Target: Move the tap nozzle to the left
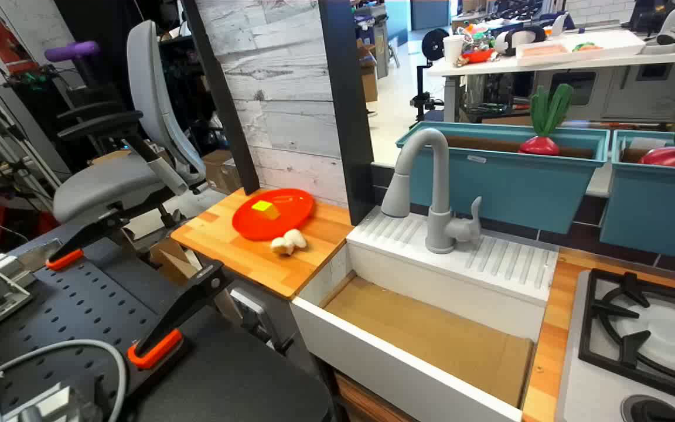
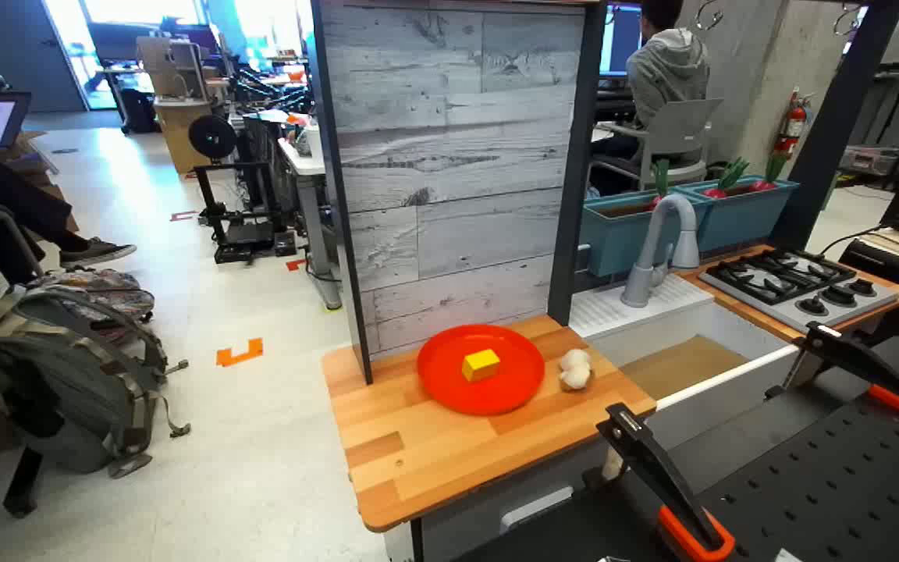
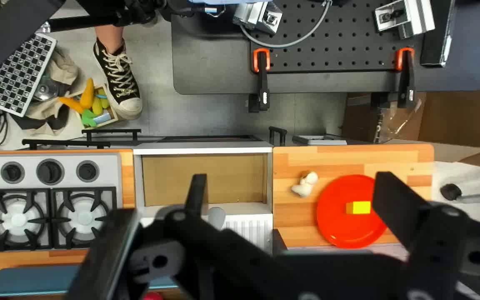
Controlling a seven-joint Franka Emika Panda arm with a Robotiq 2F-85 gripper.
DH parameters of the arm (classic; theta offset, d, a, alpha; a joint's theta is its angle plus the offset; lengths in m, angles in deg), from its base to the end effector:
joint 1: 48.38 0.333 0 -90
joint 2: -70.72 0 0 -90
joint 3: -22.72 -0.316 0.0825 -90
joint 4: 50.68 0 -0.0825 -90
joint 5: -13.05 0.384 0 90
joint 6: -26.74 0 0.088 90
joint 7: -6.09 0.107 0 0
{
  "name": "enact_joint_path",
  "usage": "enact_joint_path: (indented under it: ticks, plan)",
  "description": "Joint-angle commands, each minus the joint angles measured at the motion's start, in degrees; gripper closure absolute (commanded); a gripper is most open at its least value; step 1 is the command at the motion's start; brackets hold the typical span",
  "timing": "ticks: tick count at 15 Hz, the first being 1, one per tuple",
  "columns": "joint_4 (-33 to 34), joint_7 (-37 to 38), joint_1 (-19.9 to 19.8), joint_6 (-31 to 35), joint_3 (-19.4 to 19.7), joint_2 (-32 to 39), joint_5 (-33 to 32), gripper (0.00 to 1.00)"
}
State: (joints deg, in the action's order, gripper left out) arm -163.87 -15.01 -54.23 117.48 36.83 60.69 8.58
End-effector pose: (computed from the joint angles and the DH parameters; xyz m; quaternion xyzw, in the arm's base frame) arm 0.4489 -0.1787 0.5253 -0.9935 -0.0188 0.1097 0.0221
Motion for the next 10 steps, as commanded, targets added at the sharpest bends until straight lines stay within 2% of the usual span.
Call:
enact_joint_path:
  ticks: [1,7,10]
  plan:
    - [0.19,-0.16,-0.98,-0.15,-0.88,0.11,0.15,0.0]
    - [0.57,0.68,-0.98,7.56,-0.85,5.06,3.34,0.0]
    - [-0.62,0.39,-1.17,14.65,-1.24,9.04,5.41,0.0]
